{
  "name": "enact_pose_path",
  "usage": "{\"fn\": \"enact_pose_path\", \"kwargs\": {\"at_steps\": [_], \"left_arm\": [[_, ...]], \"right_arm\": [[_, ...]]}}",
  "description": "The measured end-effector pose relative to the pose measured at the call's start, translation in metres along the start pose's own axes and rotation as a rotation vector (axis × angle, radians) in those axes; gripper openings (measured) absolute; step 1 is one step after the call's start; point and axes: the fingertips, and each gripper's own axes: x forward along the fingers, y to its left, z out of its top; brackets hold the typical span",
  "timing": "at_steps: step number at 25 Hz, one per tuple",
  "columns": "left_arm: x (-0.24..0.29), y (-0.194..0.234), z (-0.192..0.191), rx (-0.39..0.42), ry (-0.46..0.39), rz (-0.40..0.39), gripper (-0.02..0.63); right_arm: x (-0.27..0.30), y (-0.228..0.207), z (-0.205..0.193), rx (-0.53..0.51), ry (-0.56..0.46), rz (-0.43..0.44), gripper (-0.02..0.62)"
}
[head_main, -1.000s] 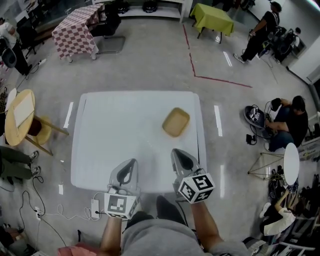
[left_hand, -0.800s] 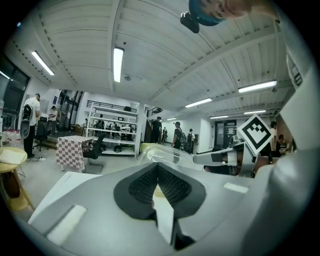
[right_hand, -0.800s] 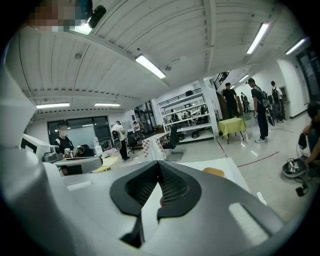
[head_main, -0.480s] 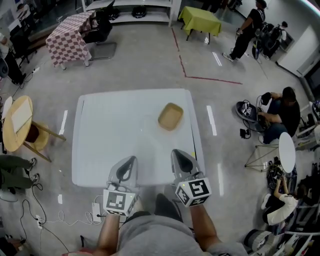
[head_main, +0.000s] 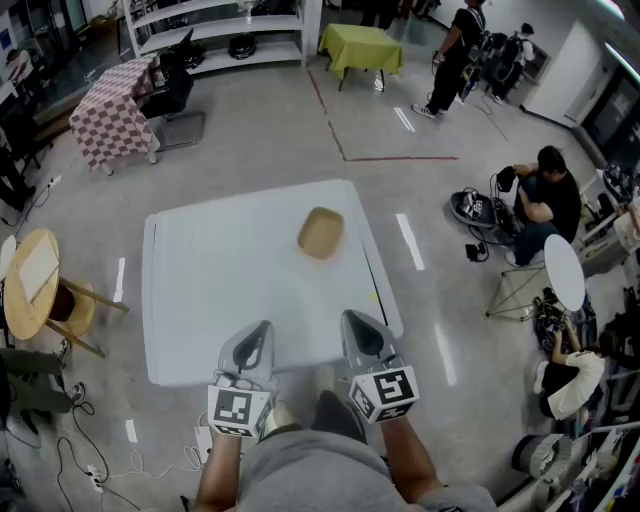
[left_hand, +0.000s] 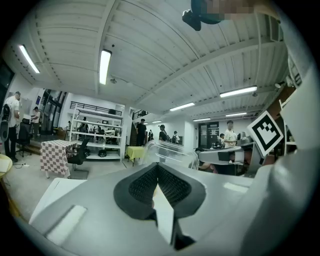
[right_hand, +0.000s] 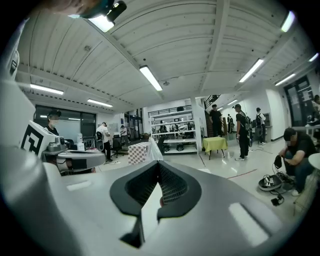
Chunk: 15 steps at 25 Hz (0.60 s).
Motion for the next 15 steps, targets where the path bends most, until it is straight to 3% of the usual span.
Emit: {"fn": "enact_pose_path", "kwargs": {"at_steps": [15], "left_arm": [[-0.026, -0.055, -0.007, 0.041, 0.03, -0.152, 0.011]], "right_arm": [[-0.081, -0.011, -0.021, 0.011, -0.022, -0.176, 0.003]]}}
